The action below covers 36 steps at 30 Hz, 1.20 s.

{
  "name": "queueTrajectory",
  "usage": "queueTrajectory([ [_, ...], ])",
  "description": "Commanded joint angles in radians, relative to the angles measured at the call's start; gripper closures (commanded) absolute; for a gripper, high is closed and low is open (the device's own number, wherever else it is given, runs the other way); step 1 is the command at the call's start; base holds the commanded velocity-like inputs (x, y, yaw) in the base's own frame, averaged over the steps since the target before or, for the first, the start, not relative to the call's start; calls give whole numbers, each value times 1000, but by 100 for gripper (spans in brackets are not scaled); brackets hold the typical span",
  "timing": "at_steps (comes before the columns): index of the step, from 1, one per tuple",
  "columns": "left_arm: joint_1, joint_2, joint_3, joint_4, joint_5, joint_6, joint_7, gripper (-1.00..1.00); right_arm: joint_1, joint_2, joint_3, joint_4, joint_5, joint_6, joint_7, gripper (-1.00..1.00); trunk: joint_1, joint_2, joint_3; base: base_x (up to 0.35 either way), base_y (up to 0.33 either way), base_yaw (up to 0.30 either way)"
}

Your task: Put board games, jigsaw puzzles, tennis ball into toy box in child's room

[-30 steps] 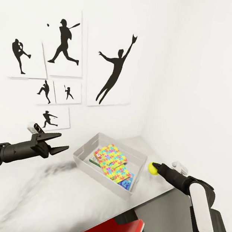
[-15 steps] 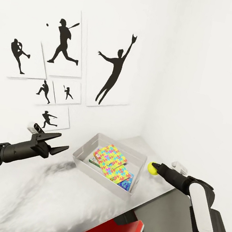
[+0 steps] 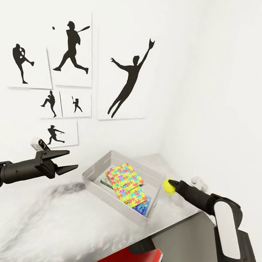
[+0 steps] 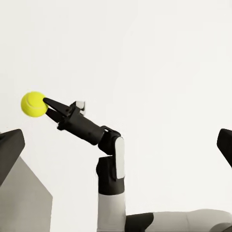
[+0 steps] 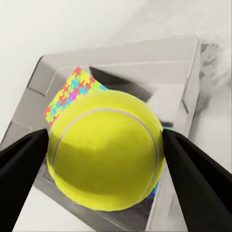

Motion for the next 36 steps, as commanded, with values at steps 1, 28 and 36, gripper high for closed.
queueTrajectory([
  [1,-1,1,-2,1,-5,0,-9,-100,-25,2,1,2,-8,8,-11,100,1,-2,-2,0,0,0],
  [28,-1,2,6,1,-5,0,-9,-100,-575,231,200,841,8,-174,-374,100,1,-2,-2,0,0,0],
  [36,-1,2,6,1,-5,0,-9,-100,-636,230,198,950,148,-257,-368,100,1,-2,-2,0,0,0],
])
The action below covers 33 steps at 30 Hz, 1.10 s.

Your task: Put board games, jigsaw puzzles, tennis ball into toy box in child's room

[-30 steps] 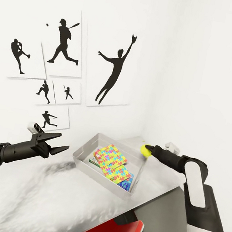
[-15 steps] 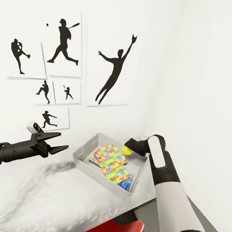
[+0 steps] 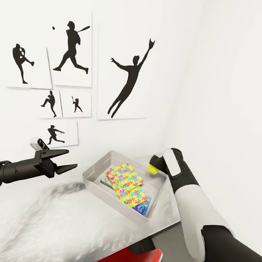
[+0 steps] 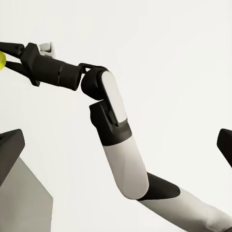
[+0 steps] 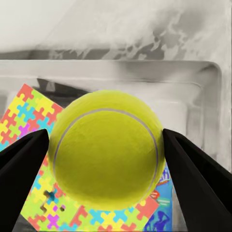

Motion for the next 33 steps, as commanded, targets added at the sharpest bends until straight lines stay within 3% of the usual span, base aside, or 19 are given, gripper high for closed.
queueTrajectory([
  [1,-1,1,-2,1,-5,0,-9,-100,-1,0,4,0,-1,-5,-9,100,1,-2,-2,0,0,0],
  [6,-1,1,-2,1,-5,0,-9,-100,-3,0,6,1,38,-50,-4,100,1,-2,-2,0,0,0],
  [16,-1,1,-2,1,-5,0,-9,-100,-4,5,6,3,79,-56,-4,100,1,-2,-10,0,0,11],
  [29,-1,1,-4,-3,-4,0,-10,-100,-3,9,7,3,86,-57,-3,100,1,-2,-30,0,0,64],
  [33,-11,-11,-14,-5,-4,0,-3,-100,-3,6,7,3,86,-57,-3,100,1,-2,-37,0,0,68],
])
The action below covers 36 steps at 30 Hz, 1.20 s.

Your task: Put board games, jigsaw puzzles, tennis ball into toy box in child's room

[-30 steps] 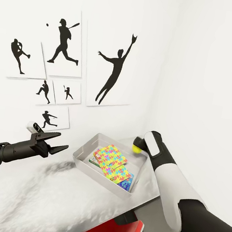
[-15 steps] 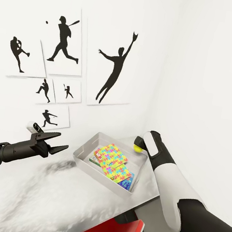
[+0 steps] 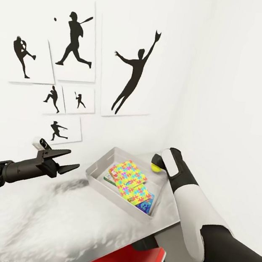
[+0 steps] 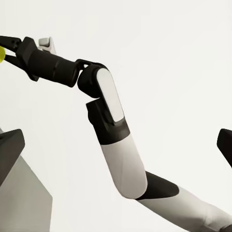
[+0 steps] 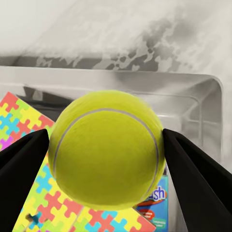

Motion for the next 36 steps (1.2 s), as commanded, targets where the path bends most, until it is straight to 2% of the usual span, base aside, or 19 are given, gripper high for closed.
queueTrajectory([
  [1,-6,-3,-4,1,-5,0,-6,-100,-1,0,4,-1,-11,1,-10,100,1,-2,-4,0,0,68],
  [3,-42,-6,-6,0,-5,0,-3,-100,0,-1,5,-1,-11,1,-10,100,1,-2,-7,0,0,68],
  [5,-136,-9,-15,1,-5,0,8,-100,0,-1,4,-1,-12,1,-10,100,1,-2,-10,0,0,69],
  [6,-171,-11,-31,2,-5,0,20,-100,0,-1,4,-1,-11,1,-10,100,1,-2,-12,0,0,69],
  [10,-276,-18,-137,6,-4,0,80,-100,0,-2,4,-1,-11,2,-10,100,1,-2,-18,0,0,69],
  [12,-301,-19,-162,8,-4,0,112,-100,-1,-3,4,-1,-10,2,-10,100,1,-2,-22,0,0,69],
  [17,-317,-21,-182,12,-4,0,138,-100,-1,-6,4,-1,-9,2,-10,100,1,-2,-30,0,0,69],
  [24,-319,-21,-189,14,-5,0,141,-100,-1,-12,4,0,-9,4,-10,100,1,-2,-41,0,0,69],
  [30,-319,-21,-209,17,-7,-1,142,-100,-1,-16,4,0,-7,5,-11,100,1,-2,-51,0,0,69],
  [36,-319,-21,-212,17,-8,-1,142,-100,-1,-41,3,0,49,5,-11,100,1,-2,-60,0,0,69],
])
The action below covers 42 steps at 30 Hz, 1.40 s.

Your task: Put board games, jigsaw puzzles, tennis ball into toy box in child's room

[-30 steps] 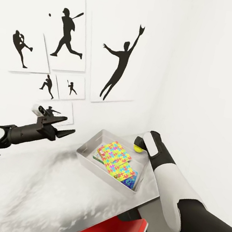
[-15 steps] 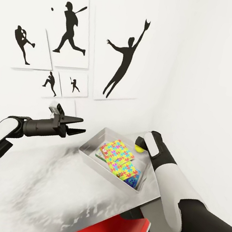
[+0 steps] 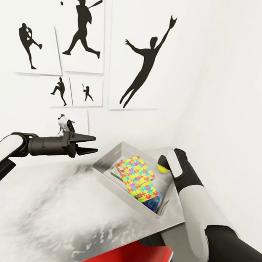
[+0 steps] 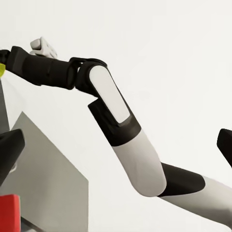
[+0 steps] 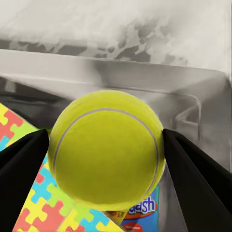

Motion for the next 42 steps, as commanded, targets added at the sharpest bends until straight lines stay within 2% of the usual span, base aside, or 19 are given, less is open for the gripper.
queueTrajectory([
  [1,-2,1,-2,1,-7,0,-10,-100,-1,-3,4,-1,-6,1,-10,100,1,-2,-4,0,0,69],
  [9,-2,0,-2,1,-7,0,-10,-100,0,-7,5,-1,2,0,-9,100,1,-2,-16,0,0,65],
  [19,-2,0,-2,1,-6,0,-10,-100,1,-8,5,-1,3,0,-9,100,1,-2,-18,0,0,8],
  [20,-2,0,-2,1,-6,0,-10,-100,1,-8,5,-1,3,0,-9,-100,1,-2,-18,0,0,0],
  [36,-1,1,-4,2,-6,0,-12,-100,6,-10,4,-21,1,6,-12,-100,1,-2,-18,0,0,0],
  [39,0,8,-2,2,-6,1,-14,-100,15,-10,4,-86,0,22,-13,-100,1,-2,-18,0,0,0],
  [42,3,13,1,2,-6,1,-15,-100,37,-9,-4,-202,-3,95,-14,-100,1,-2,-18,0,0,0],
])
